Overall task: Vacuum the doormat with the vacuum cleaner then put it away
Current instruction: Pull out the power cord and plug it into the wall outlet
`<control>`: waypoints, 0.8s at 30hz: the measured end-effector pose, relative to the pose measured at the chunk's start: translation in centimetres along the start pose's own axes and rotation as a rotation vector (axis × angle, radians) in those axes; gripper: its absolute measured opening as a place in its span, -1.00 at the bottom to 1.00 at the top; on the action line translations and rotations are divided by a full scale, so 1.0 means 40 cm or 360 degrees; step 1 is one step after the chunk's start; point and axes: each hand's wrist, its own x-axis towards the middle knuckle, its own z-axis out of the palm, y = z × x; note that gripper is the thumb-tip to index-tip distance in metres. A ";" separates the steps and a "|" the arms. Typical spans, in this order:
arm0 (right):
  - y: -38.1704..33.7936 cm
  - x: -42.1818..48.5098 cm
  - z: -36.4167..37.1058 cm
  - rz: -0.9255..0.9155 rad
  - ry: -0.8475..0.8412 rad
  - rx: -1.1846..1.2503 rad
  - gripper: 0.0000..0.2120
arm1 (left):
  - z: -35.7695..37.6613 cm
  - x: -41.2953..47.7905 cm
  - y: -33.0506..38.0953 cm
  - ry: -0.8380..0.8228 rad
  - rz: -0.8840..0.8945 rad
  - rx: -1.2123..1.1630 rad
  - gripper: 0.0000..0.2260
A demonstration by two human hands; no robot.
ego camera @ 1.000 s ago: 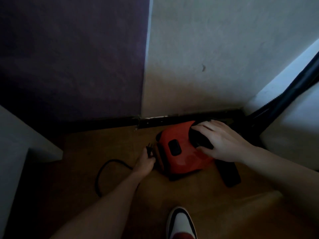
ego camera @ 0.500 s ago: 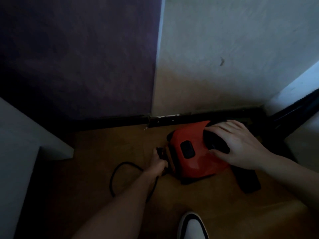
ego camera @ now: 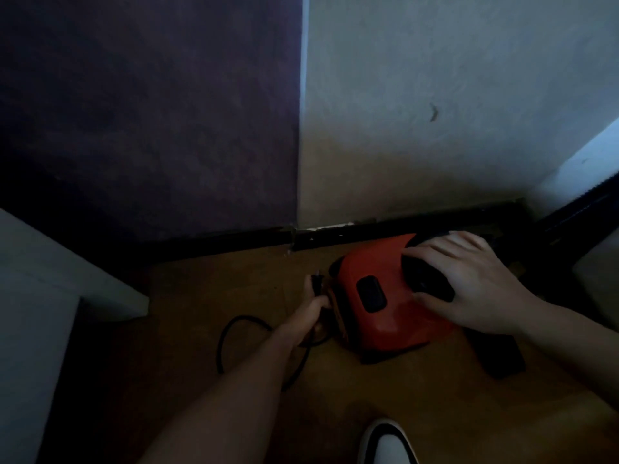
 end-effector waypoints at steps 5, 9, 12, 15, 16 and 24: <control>0.007 0.007 0.006 0.0013 -0.0006 -0.0027 -0.36 | -0.010 0.027 -0.011 -0.0008 0.0080 0.0194 -0.54; 0.014 0.033 -0.004 0.0119 -0.0034 0.0096 -0.39 | -0.015 0.042 -0.042 -0.0054 0.0106 0.0270 -0.45; 0.011 0.041 -0.002 0.0080 -0.0053 0.0061 -0.37 | -0.022 0.051 -0.059 -0.0129 0.0120 0.0294 -0.43; 0.014 0.035 0.009 0.0023 -0.0040 0.0020 -0.42 | -0.019 0.035 -0.029 -0.0185 0.0099 0.0226 -0.47; 0.017 0.034 0.009 0.0027 -0.0030 0.0036 -0.43 | -0.023 0.040 -0.032 -0.0183 0.0104 0.0217 -0.44; 0.017 0.042 0.017 0.0039 0.0004 0.0014 -0.48 | -0.072 0.069 -0.025 0.0210 0.0293 0.0156 -0.76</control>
